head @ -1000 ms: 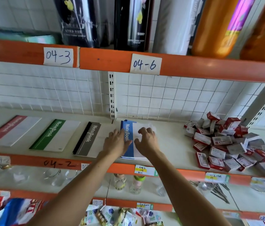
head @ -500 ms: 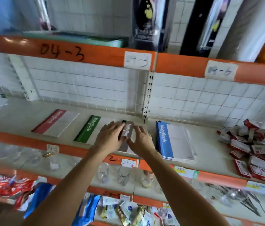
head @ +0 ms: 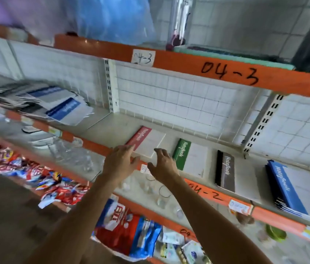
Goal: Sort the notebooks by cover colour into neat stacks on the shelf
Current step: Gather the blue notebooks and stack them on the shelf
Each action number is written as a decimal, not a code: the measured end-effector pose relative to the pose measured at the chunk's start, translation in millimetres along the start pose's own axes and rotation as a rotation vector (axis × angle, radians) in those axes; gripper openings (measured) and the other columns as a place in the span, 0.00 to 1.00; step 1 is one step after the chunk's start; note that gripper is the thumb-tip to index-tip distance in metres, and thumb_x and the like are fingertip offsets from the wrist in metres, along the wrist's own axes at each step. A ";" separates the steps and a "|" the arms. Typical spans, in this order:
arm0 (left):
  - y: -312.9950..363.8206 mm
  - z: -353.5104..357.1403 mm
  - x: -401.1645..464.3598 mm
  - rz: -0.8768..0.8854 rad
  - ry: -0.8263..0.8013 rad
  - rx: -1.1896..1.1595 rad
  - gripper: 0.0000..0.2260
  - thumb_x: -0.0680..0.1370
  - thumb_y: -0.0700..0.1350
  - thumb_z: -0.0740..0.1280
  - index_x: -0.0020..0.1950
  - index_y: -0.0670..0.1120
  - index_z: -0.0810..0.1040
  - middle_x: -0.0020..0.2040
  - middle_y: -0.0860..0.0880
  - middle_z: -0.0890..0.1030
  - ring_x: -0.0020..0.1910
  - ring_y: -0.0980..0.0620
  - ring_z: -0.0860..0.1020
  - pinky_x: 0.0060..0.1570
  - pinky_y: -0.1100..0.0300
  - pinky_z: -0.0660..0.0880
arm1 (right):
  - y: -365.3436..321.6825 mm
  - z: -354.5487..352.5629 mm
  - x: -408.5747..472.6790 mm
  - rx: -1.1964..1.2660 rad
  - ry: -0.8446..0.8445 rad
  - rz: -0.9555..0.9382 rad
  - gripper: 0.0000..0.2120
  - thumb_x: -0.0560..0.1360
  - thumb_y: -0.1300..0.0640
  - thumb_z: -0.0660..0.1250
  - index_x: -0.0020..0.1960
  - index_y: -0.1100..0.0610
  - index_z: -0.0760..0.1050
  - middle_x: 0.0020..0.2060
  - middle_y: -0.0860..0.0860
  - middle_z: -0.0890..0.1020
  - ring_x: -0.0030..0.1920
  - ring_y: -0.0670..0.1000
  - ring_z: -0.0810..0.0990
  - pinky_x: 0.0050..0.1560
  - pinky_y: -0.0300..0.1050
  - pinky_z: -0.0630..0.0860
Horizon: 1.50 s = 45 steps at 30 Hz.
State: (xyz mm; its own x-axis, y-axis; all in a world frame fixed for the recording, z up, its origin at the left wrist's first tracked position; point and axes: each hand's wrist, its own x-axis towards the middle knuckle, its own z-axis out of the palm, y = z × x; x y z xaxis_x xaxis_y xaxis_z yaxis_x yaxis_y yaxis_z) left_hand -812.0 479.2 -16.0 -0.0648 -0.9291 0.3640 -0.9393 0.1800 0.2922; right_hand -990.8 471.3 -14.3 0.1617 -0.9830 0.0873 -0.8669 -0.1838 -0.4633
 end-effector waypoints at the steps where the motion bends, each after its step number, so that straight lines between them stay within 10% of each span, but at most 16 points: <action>1: -16.6 -6.3 -0.8 -0.009 0.003 0.000 0.22 0.78 0.56 0.66 0.68 0.47 0.75 0.60 0.47 0.81 0.59 0.45 0.78 0.58 0.51 0.76 | -14.5 8.3 5.6 0.007 -0.008 -0.013 0.31 0.76 0.49 0.66 0.75 0.56 0.62 0.73 0.54 0.67 0.72 0.57 0.66 0.71 0.50 0.64; 23: -332.8 -68.9 131.9 -0.080 -0.144 0.299 0.22 0.78 0.57 0.64 0.70 0.50 0.72 0.64 0.48 0.78 0.64 0.44 0.74 0.63 0.47 0.71 | -251.8 175.6 223.2 0.125 -0.131 -0.106 0.29 0.77 0.50 0.67 0.74 0.57 0.65 0.71 0.56 0.69 0.71 0.58 0.68 0.71 0.51 0.64; 39: -502.0 -65.2 233.6 0.053 -0.188 0.384 0.30 0.82 0.60 0.55 0.80 0.46 0.57 0.81 0.41 0.52 0.79 0.40 0.49 0.77 0.44 0.47 | -357.7 275.6 336.2 0.012 -0.041 0.084 0.21 0.78 0.49 0.62 0.70 0.53 0.70 0.69 0.52 0.72 0.70 0.54 0.68 0.69 0.48 0.62; 42: -527.0 -61.0 241.7 0.107 -0.176 0.377 0.28 0.82 0.61 0.55 0.75 0.44 0.67 0.78 0.38 0.61 0.78 0.38 0.55 0.76 0.41 0.44 | -367.9 291.5 334.1 -0.060 0.071 0.162 0.18 0.78 0.47 0.58 0.64 0.52 0.74 0.64 0.51 0.75 0.66 0.55 0.70 0.69 0.52 0.62; 45: -539.5 -56.0 241.1 0.306 -0.148 0.320 0.24 0.80 0.59 0.54 0.54 0.43 0.82 0.55 0.41 0.80 0.59 0.39 0.75 0.66 0.42 0.65 | -369.0 295.8 331.5 -0.218 0.231 0.273 0.16 0.79 0.47 0.58 0.60 0.54 0.74 0.58 0.54 0.77 0.59 0.59 0.74 0.64 0.57 0.65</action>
State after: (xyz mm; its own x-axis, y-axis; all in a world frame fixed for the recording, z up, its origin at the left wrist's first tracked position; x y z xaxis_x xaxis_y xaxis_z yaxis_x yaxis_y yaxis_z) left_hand -302.0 176.2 -36.4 -0.3810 -0.8888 0.2546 -0.9246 0.3663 -0.1047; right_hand -477.9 213.0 -75.2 -0.1764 -0.9649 0.1944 -0.9469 0.1125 -0.3012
